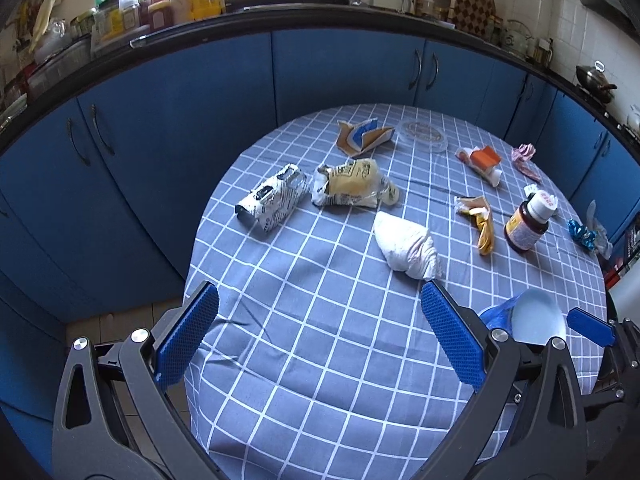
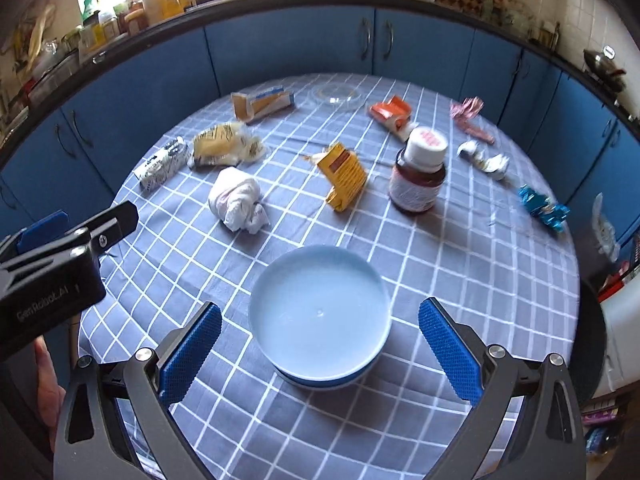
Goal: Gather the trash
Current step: 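Grasp the blue bowl with the right tool while the left grasps the white tissue, then drop the bowl into the black bin with the right tool while the left carries the tissue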
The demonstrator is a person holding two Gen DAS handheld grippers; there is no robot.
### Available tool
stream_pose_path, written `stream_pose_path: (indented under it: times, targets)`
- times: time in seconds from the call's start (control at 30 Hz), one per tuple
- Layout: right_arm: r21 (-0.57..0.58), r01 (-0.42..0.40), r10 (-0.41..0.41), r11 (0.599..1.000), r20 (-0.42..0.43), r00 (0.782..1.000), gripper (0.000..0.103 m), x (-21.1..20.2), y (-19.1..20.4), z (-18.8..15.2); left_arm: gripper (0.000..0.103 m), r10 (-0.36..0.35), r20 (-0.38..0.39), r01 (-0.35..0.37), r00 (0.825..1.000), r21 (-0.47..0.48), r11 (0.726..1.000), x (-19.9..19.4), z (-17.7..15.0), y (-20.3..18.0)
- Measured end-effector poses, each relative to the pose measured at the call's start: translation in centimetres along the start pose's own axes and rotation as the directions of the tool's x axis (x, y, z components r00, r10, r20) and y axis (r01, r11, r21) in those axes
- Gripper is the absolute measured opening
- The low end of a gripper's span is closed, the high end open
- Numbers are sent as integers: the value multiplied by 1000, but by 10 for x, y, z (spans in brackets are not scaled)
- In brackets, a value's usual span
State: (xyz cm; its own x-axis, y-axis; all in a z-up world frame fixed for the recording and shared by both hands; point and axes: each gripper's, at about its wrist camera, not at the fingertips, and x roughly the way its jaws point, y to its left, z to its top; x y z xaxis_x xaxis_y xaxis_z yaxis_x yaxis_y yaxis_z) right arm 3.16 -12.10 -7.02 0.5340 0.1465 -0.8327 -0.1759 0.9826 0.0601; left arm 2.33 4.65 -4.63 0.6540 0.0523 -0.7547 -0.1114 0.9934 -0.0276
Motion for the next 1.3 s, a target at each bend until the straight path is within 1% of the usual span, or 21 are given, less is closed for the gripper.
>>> stream_pose_path:
  times: [0.1, 0.13, 0.2, 0.3, 0.43, 0.67, 0.73, 0.83, 1.03, 1.07, 1.13, 1.17, 1.2, 1.23, 1.27, 1.3]
  targets:
    - [15, -4, 4, 1000, -17, 1000, 96, 9, -2, 1, 100, -12, -28, 12, 1000, 5, 1000, 12, 0, 0]
    - [16, -1, 2, 1000, -16, 1000, 90, 10, -2, 1, 100, -14, -35, 15, 999, 10, 1000, 15, 0, -1]
    - [5, 10, -10, 1000, -14, 1000, 73, 13, -2, 2, 100, -19, -44, 19, 999, 18, 1000, 21, 1, -3]
    - [-8, 18, -18, 1000, -4, 1000, 73, 15, -3, 4, 100, -26, -56, 28, 998, 28, 999, 28, 4, -8]
    - [1, 93, -93, 996, 44, 995, 72, 10, -13, 10, 100, -39, -73, 42, 997, 44, 998, 39, 10, -16]
    - [48, 162, -165, 986, 74, 984, 72, 7, -43, 23, 100, -60, -69, 67, 996, 92, 993, 51, 22, -45]
    - [59, 164, -169, 985, 73, 983, 72, 8, -49, 25, 100, -59, -72, 66, 996, 105, 992, 56, 25, -51]
    - [79, 166, -171, 983, 69, 983, 72, 11, -59, 27, 100, -52, -86, 61, 995, 100, 993, 66, 28, -56]
    - [100, 158, -164, 982, 60, 985, 73, 18, -70, 29, 98, -23, -139, 35, 990, 88, 996, 93, 33, -59]
    - [105, 153, -160, 983, 62, 985, 73, 17, -72, 29, 97, -26, -147, 39, 989, 85, 996, 96, 33, -59]
    - [108, 151, -158, 983, 64, 985, 73, 17, -73, 30, 83, -38, -164, 51, 986, 77, 996, 101, 32, -60]
    - [110, 152, -160, 982, 66, 985, 73, 17, -74, 29, 80, -48, -180, 61, 982, 72, 995, 104, 31, -60]
    - [112, 152, -160, 982, 67, 985, 73, 17, -74, 30, 75, -38, -172, 52, 984, 80, 995, 104, 31, -62]
    - [115, 153, -162, 982, 69, 984, 73, 16, -76, 29, 62, -34, -159, 50, 987, 94, 994, 101, 30, -64]
    - [117, 154, -163, 981, 71, 984, 73, 15, -76, 30, 50, -45, -153, 61, 987, 102, 993, 98, 30, -66]
    - [121, 155, -164, 981, 73, 984, 73, 14, -77, 29, 34, -62, -156, 79, 986, 103, 992, 95, 30, -67]
